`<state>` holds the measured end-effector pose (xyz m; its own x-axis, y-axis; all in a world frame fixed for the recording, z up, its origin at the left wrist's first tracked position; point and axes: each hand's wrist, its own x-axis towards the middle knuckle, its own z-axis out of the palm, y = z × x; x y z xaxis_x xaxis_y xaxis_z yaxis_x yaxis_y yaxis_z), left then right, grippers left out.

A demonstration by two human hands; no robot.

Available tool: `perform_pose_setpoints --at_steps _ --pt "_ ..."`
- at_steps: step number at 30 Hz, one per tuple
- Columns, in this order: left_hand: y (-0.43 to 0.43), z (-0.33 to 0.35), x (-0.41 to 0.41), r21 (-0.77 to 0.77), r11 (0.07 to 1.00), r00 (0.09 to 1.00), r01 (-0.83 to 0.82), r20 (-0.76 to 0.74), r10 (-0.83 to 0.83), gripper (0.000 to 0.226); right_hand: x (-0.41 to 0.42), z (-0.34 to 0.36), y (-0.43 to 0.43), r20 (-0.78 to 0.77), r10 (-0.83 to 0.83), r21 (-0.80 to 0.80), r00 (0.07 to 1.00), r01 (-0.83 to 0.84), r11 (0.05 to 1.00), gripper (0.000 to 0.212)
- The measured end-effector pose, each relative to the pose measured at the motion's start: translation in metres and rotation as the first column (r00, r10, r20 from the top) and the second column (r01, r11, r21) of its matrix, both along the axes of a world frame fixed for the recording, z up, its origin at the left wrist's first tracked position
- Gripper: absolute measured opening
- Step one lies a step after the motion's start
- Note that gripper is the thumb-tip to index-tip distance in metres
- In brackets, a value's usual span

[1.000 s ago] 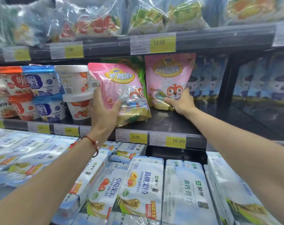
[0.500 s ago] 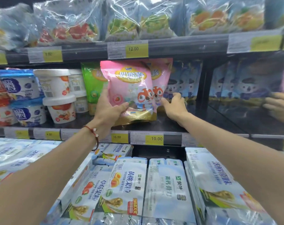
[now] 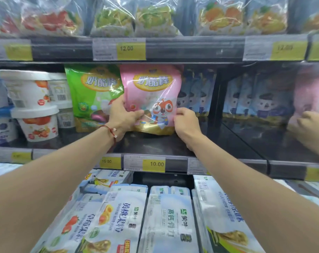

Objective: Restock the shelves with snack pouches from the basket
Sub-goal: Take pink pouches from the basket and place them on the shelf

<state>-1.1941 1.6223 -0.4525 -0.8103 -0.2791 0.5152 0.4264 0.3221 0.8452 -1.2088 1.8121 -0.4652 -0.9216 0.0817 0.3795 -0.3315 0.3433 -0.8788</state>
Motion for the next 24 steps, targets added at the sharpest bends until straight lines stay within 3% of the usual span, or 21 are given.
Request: perform_pose_setpoints --at_steps 6,14,18,20,24 --pt "-0.002 -0.008 0.003 -0.133 0.972 0.981 -0.191 -0.010 0.192 0.055 0.005 0.000 0.000 -0.078 -0.065 -0.013 0.995 0.065 0.998 0.024" --pt "-0.010 -0.008 0.025 -0.301 0.937 0.972 -0.176 0.097 0.214 0.059 0.026 0.005 -0.003 -0.062 -0.120 0.073 0.991 0.125 0.990 0.021" --pt "-0.015 -0.006 0.038 -0.309 0.935 0.969 -0.174 0.112 0.218 0.061 0.042 0.005 -0.004 -0.085 -0.139 0.129 0.987 0.149 0.980 0.037" --pt "-0.011 -0.005 0.052 -0.315 0.929 0.968 -0.196 0.091 0.235 0.056 0.056 0.008 -0.006 -0.127 -0.174 0.116 0.976 0.189 0.975 0.041" --pt "-0.011 -0.010 0.083 -0.288 0.938 0.975 -0.194 0.048 0.217 0.050 0.093 0.007 -0.021 -0.200 -0.203 -0.006 0.959 0.206 0.979 0.025"
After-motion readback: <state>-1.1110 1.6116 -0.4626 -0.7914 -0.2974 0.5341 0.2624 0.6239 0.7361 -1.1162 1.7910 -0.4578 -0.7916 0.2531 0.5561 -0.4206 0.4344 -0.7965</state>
